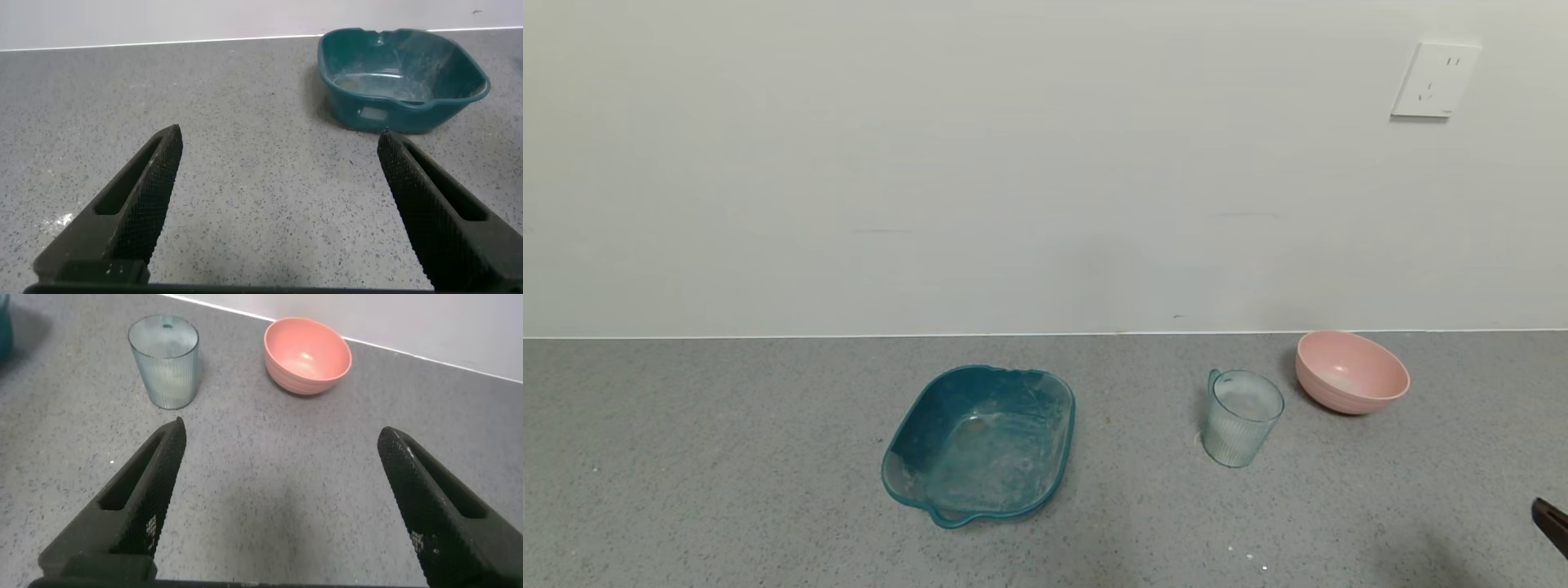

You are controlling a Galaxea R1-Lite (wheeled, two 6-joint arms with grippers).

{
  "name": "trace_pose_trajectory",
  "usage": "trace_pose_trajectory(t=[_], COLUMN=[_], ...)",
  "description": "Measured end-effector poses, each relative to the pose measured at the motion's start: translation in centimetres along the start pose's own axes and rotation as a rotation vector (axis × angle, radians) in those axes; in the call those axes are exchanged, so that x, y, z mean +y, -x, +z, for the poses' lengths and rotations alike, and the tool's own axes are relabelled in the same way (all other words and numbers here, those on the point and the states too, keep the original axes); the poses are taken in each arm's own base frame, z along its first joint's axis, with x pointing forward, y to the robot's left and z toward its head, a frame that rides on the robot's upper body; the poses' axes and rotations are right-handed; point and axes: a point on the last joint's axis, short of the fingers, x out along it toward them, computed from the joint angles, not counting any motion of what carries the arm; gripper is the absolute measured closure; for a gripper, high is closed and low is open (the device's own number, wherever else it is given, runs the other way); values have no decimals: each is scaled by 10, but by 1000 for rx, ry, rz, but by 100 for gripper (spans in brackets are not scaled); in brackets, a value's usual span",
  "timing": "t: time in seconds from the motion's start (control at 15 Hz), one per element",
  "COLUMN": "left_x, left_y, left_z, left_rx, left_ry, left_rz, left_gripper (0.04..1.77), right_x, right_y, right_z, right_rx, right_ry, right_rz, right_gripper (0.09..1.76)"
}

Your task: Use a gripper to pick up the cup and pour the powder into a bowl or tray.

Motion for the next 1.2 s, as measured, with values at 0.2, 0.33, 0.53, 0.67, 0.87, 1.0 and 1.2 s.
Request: trace_pose_trajectory(t=[0.2, 0.33, 0.53, 0.67, 0.87, 1.0, 1.2], left_x=[0, 0, 0, 0, 0, 0, 0], left_y=[0, 0, 0, 0, 0, 0, 0], left_z=[0, 0, 0, 0, 0, 0, 0], left_rx=[0, 0, 0, 0, 0, 0, 0], left_ry=[0, 0, 0, 0, 0, 0, 0], left_rz=[0, 0, 0, 0, 0, 0, 0], left_gripper=[9, 9, 9, 9, 9, 9, 9], right_x=[-3, -2, 3, 7, 11, 12, 15], right_y=[37, 58, 79, 90, 93, 87, 70], right_z=[-14, -25, -36, -49, -64, -71, -93], right_rx=[-62, -114, -224, -254, -287, -331, -320], right_ry=[-18, -47, -90, -86, -92, -86, -105], right_rz=[-26, -50, 3, 73, 103, 96, 75], right_gripper=[15, 15, 15, 15, 15, 15, 15])
